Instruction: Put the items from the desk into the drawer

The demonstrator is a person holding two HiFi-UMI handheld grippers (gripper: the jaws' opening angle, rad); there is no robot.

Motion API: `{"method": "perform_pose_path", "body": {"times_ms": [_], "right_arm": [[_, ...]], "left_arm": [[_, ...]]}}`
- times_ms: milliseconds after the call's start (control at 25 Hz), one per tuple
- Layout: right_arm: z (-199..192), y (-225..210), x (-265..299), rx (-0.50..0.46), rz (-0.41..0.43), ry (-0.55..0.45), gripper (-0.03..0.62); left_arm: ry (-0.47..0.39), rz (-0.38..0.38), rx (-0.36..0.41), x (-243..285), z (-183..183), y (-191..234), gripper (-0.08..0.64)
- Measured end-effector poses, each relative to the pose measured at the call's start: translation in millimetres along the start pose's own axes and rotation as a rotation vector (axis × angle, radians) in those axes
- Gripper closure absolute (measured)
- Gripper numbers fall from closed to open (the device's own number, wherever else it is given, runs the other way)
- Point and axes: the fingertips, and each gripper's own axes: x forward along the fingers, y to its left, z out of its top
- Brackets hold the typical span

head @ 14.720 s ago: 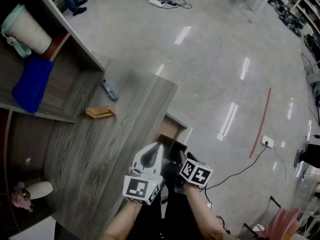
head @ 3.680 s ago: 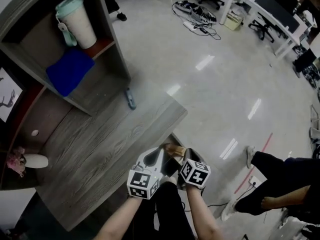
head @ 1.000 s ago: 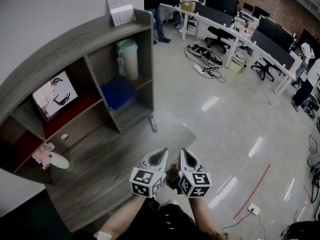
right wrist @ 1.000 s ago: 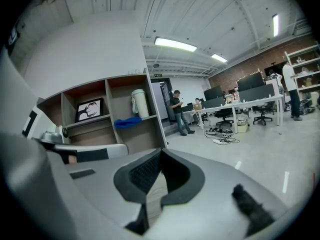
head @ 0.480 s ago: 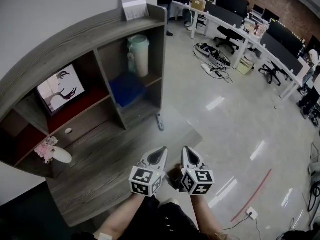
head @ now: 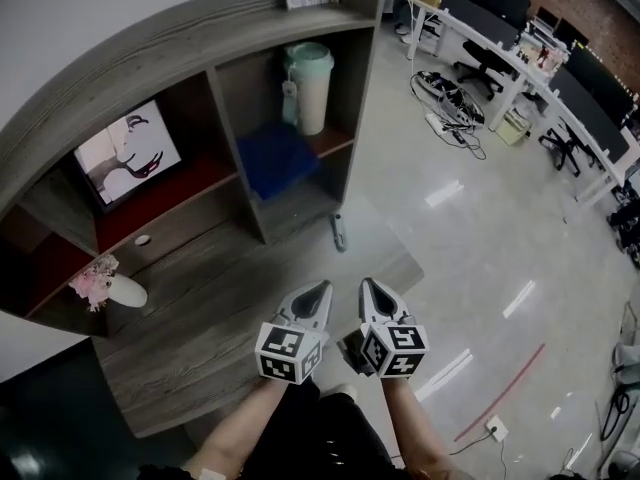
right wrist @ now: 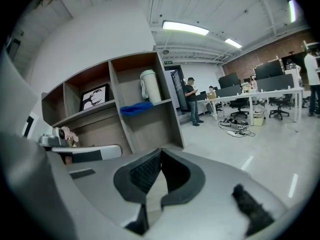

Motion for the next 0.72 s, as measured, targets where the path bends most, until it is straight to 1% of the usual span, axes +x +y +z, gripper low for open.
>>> {"method": "perform_pose_path", "body": {"times_ms": [160, 400, 560, 720], "right_arm": [[5.1, 4.2, 15.7, -0.003, 0.002, -0.001, 0.581], [1.8, 4.8, 37.1, 0.036, 0.012, 0.011, 0.581], [-3.6, 0.3, 49.7, 0.041, 0.010, 0.020, 0.581], [-5.3, -7.7, 61.3, 0.047, -0.005, 0.021, 0.580]], "left_arm": [[-0.003, 0.009, -0.009, 4.0, 1.0, 11.2, 0.551], [0.001, 0.019, -0.015, 13.2, -1.4, 24.0, 0.551], [0.003, 0.034, -0.036, 21.0, -4.2, 35.7, 0.551], [0.013, 0.037, -0.041, 31.0, -7.6, 44.7, 0.551]]}}
